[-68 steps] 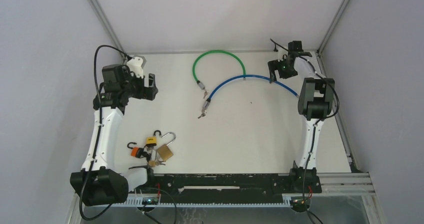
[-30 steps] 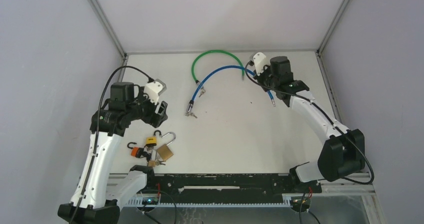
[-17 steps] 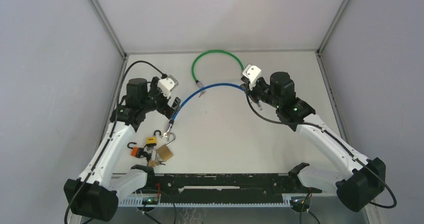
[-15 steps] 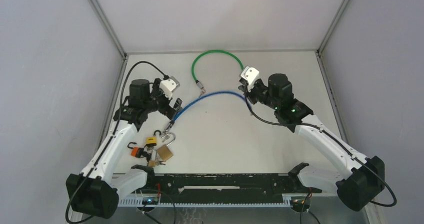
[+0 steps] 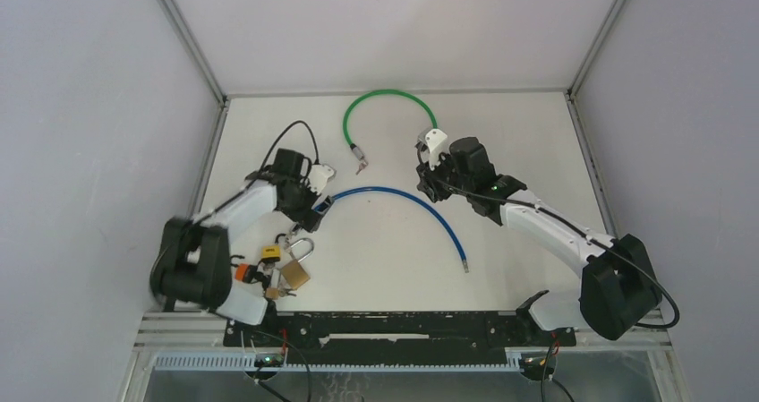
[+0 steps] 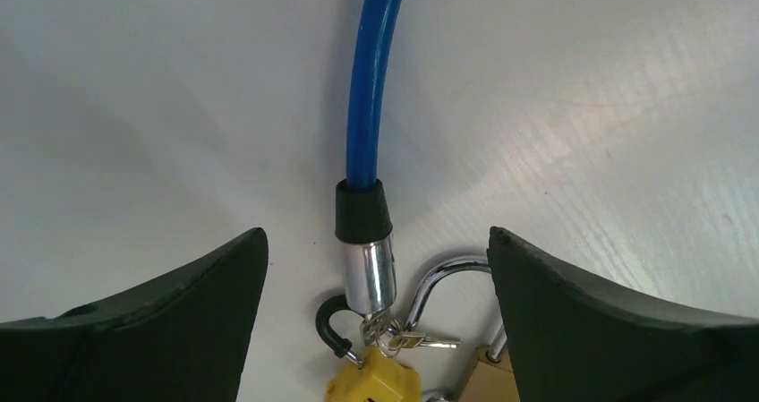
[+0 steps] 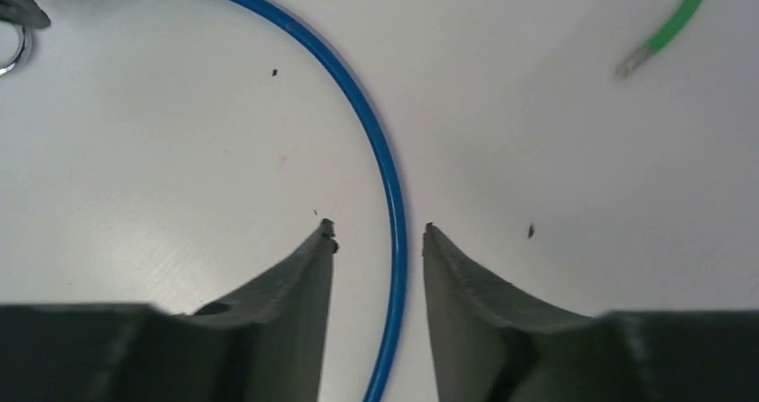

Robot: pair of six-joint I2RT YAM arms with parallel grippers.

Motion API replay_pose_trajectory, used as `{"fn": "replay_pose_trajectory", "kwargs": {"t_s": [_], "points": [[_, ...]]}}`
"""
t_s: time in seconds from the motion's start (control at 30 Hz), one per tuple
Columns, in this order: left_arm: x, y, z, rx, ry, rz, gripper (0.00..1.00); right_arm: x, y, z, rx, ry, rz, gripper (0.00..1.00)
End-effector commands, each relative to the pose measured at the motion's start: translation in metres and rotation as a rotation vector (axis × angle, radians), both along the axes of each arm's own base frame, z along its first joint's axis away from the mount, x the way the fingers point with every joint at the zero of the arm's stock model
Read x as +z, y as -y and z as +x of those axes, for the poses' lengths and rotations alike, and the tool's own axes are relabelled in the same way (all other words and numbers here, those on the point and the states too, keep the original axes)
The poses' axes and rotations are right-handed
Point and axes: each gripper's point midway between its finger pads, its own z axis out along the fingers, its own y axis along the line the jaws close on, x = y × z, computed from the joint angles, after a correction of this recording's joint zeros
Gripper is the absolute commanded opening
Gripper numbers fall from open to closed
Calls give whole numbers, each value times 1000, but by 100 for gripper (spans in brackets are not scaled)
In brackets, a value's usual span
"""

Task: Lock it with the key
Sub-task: Pick up the lock from the center of the board.

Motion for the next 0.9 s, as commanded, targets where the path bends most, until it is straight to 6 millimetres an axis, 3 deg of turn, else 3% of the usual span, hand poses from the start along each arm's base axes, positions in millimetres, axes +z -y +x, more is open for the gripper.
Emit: {"fn": "replay_pose_trajectory", "kwargs": {"t_s": [0.0,0.07,0.17,0.3,0.4,0.47,0.5,0.57,0.67,0.73,0.87], "points": [[-14,-9,-15,71,-356,113,99,-2,9,10,-156,-108,59,52],[-26,-9,-23,44,-395,115,100,-15,11,6,-164,-144,23,58],[-28,-11,-23,-18,-310,146,98,-34,11,-1,-156,-175,-50,60],[-40,-23,-37,5,-368,229,82,-40,8,-6,-153,-169,-93,60],[-43,-23,-41,17,-393,233,43,-35,6,-7,-161,-159,-87,60],[-41,-20,-37,19,-383,219,9,-31,4,-7,-155,-156,-66,61],[-37,-19,-32,31,-368,212,1,-29,1,-8,-142,-156,-55,62],[-19,-13,-19,50,-323,182,0,-25,-4,-11,-107,-154,-34,68],[32,1,4,68,-193,99,0,-20,-12,-10,-39,-160,21,98],[74,4,9,66,-96,70,0,-18,-13,-3,-15,-178,78,99],[116,-1,-17,-8,-34,120,0,-25,-17,9,23,-177,109,99]]}}
